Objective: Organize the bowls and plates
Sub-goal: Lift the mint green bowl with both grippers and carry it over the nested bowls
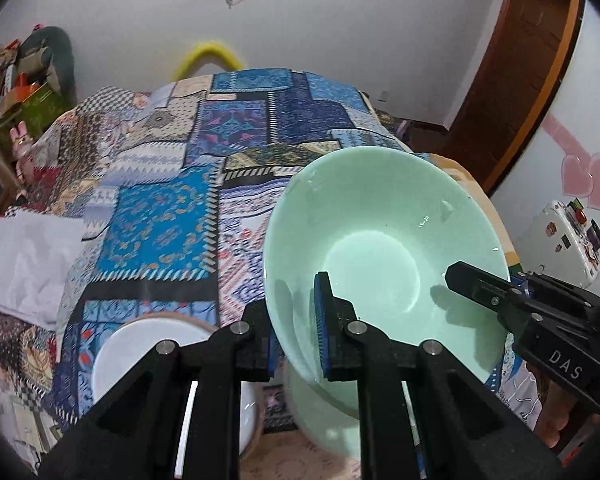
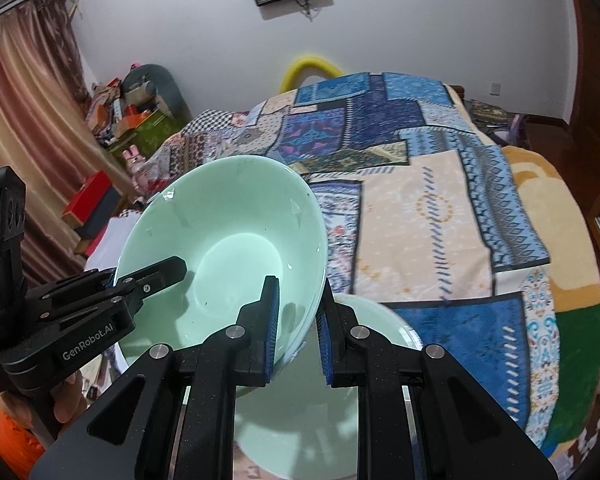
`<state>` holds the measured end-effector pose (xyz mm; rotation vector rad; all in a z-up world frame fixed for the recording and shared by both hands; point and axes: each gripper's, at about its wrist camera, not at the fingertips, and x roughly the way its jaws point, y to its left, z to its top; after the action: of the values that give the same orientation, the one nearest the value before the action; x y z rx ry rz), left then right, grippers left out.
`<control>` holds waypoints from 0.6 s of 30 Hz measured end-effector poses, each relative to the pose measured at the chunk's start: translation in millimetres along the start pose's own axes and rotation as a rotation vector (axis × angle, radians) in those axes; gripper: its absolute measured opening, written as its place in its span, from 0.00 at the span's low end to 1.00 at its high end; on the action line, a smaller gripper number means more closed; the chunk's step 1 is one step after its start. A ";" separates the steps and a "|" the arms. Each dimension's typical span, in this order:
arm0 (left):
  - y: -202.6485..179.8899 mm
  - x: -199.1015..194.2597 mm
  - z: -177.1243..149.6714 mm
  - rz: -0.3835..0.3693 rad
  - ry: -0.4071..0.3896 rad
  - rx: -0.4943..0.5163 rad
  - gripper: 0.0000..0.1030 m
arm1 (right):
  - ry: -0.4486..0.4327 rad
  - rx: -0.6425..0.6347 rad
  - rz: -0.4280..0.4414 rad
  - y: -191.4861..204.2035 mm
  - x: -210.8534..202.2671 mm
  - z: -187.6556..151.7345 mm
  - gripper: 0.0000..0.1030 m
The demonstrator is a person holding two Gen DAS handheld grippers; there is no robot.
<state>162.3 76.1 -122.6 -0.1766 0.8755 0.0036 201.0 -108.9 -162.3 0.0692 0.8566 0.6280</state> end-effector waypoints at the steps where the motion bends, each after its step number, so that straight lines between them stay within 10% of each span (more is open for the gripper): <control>1: 4.2 -2.6 -2.3 0.003 -0.001 -0.006 0.14 | 0.004 -0.007 0.008 5.3 3.0 -0.9 0.16; 18: 78.0 -26.9 -39.3 0.076 0.008 -0.095 0.14 | 0.070 -0.053 0.094 64.7 35.2 -21.5 0.16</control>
<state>109.2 148.7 -138.7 -0.2321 0.8907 0.1161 171.0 -40.9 -181.2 0.0405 0.9075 0.7445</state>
